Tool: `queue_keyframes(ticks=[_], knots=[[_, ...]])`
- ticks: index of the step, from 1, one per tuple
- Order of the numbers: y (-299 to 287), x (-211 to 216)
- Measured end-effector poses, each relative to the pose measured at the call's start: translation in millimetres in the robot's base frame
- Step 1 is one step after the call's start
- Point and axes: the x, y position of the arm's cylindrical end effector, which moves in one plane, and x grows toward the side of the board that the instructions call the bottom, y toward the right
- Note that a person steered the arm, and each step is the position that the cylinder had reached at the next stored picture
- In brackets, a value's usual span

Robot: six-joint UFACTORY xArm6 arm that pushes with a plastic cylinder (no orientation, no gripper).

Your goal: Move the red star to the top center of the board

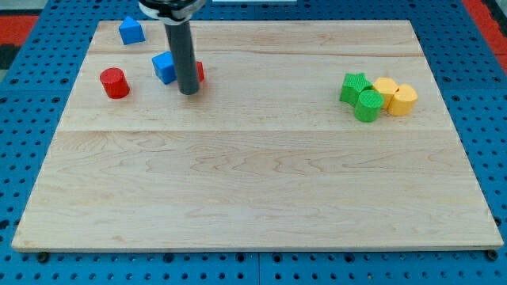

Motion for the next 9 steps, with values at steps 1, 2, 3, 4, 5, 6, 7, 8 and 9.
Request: queue_keyframes(ticks=[1, 2, 3, 4, 5, 6, 7, 8, 9], knots=[[-54, 10], [-23, -18], [38, -49], [61, -40], [57, -2], [80, -13], [80, -44], [80, -71], [88, -90]])
